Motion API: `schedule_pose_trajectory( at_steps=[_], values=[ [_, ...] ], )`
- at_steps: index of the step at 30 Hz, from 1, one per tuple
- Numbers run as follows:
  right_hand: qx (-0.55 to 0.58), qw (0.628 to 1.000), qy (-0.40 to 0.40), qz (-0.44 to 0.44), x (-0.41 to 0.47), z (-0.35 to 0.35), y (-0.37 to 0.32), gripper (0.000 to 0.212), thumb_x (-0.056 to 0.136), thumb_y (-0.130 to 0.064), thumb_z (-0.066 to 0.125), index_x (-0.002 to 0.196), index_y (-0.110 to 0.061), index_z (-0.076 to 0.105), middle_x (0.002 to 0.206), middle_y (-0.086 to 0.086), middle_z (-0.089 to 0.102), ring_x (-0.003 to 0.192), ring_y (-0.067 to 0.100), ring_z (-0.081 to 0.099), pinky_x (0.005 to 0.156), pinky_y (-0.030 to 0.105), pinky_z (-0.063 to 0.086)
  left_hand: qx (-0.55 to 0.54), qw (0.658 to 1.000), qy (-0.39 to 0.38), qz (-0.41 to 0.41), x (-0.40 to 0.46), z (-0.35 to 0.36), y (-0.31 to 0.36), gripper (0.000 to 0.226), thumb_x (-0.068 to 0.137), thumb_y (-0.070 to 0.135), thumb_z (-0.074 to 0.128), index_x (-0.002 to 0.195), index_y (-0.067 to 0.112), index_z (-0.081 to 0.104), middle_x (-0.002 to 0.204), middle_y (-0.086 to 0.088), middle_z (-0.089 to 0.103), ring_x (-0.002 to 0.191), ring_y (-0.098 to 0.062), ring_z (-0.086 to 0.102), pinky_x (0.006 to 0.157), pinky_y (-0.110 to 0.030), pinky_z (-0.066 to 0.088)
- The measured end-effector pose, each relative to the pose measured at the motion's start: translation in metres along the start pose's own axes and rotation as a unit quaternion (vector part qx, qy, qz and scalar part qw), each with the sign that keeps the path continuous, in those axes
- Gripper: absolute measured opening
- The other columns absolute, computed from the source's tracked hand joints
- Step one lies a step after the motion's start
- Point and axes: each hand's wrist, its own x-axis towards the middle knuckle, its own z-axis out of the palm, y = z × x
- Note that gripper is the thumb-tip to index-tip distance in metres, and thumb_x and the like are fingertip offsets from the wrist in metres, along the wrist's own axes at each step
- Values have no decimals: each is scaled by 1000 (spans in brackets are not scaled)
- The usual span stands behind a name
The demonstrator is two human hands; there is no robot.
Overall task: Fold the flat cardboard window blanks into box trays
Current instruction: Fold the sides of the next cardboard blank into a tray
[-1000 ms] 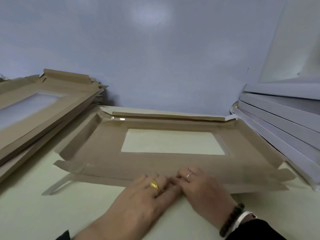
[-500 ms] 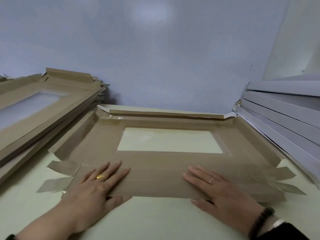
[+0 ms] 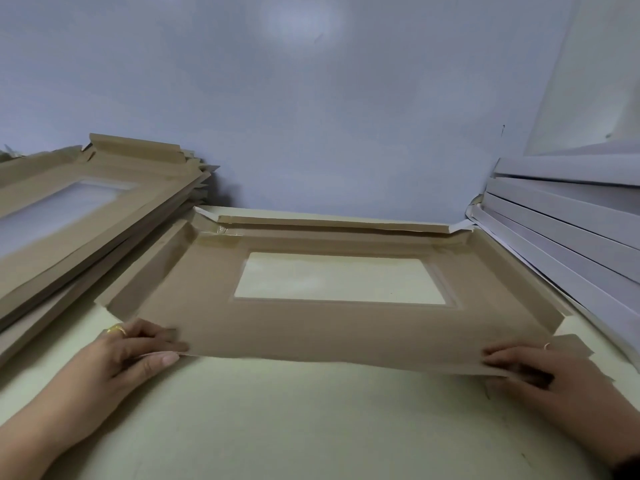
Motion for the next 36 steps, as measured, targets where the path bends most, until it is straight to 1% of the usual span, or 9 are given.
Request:
schedule_pose_trajectory(
  at_steps=[2, 4, 9, 13, 17, 22, 27, 33, 36],
  values=[
    [-6, 998, 62, 14, 1, -1, 3, 20, 67, -19, 78, 57, -33, 67, 72, -14, 64, 79, 1, 55, 65, 13, 39, 8, 999, 28, -19, 0, -2, 1, 39, 76, 79, 36, 87, 57, 65, 93, 18, 59, 81, 6, 56, 67, -8, 41],
    [-4, 995, 99, 29, 3, 0, 3, 26, 71, -34, 69, 50, -23, 57, 65, -5, 55, 69, 10, 52, 59, 18, 35, 3, 998, 53, -46, 1, -5, 2, 33, 76, 76, 39, 84, 56, 64, 88, 17, 60, 74, 5, 56, 60, -7, 40],
    [-66, 986, 125, 83, 9, 5, -2, 34, 79, -34, 66, 56, -29, 42, 50, -1, 47, 55, 19, 49, 52, 31, 34, 100, 986, 101, -86, 7, -3, 9, 8, 76, 50, 60, 76, 42, 58, 61, 14, 61, 59, -6, 56, 66, -21, 34],
    [-143, 980, 88, 103, 17, 8, -7, 19, 79, -42, 65, 73, -30, 51, 65, -5, 57, 64, 22, 52, 58, 34, 37, 196, 971, 82, -109, 14, 4, 18, 25, 71, 23, 79, 92, 28, 66, 65, 5, 65, 68, -26, 65, 67, -34, 30],
    [-175, 978, 67, 89, 22, 13, -2, 22, 77, -33, 70, 95, -22, 64, 89, -4, 61, 86, 24, 55, 76, 35, 37, 268, 961, 46, -51, 16, 7, 24, 41, 56, 6, 86, 91, 22, 71, 64, 8, 44, 52, -25, 60, 59, -32, 34],
    [-153, 982, -13, 107, 26, 14, 6, 47, 88, -32, 58, 133, -25, 46, 139, -4, 44, 128, 18, 38, 109, 34, 22, 249, 966, 18, -71, 17, 10, 33, 48, 67, -2, 74, 103, 31, 70, 98, -4, 66, 89, -33, 63, 89, -56, 39],
    [-119, 991, -16, -63, 29, 35, -34, 61, 78, 11, 38, 130, -18, 52, 138, -7, 43, 130, 16, 40, 109, 23, 21, 65, 996, -43, 31, 27, 28, 69, 73, 66, -20, 46, 116, 30, 64, 132, 12, 51, 123, -12, 49, 90, -21, 39],
    [-77, 973, -112, -185, 40, 85, -82, 43, 97, -35, 37, 140, -38, 31, 146, -25, 22, 135, -7, 15, 110, 13, 8, 24, 985, -140, 95, 38, 74, 113, 42, 97, 41, 36, 138, 44, 30, 139, 35, 9, 135, 9, 8, 109, -12, 8],
    [-58, 975, -115, -181, 44, 85, -80, 43, 95, -39, 43, 137, -40, 34, 143, -28, 25, 133, -9, 18, 108, 11, 10, 31, 987, -136, 85, 40, 75, 109, 45, 95, 46, 38, 140, 41, 31, 145, 31, 15, 135, 9, 11, 109, -13, 10]
  ],
)
